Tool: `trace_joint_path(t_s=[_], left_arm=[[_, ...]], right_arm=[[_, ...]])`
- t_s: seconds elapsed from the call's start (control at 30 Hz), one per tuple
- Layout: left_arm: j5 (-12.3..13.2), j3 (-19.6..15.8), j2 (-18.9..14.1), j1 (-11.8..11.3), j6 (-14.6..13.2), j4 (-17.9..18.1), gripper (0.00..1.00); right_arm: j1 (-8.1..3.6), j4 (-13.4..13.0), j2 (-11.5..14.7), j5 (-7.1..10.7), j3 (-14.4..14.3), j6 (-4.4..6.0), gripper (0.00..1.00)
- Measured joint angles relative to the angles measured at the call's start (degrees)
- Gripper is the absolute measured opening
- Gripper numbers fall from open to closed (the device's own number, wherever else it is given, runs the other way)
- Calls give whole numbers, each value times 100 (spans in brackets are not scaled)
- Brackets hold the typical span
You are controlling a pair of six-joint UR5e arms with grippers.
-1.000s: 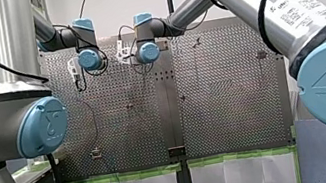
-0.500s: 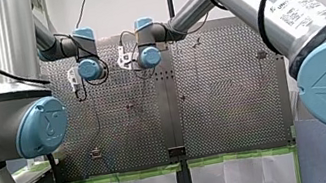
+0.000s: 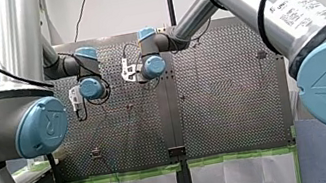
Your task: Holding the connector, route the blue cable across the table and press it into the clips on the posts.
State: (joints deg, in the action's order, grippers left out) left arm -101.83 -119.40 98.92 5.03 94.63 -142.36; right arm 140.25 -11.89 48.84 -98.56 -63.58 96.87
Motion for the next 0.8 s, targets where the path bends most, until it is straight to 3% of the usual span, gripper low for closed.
trace_joint_path(t_s=[0.47,0.8], left_arm=[[381,-80,624,23,9,382,0],[577,-81,897,11,40,508,0]], right_arm=[[-1,-21,-4,-36,-714,-125,0],[-2,-36,-15,-38,-852,-188,0]])
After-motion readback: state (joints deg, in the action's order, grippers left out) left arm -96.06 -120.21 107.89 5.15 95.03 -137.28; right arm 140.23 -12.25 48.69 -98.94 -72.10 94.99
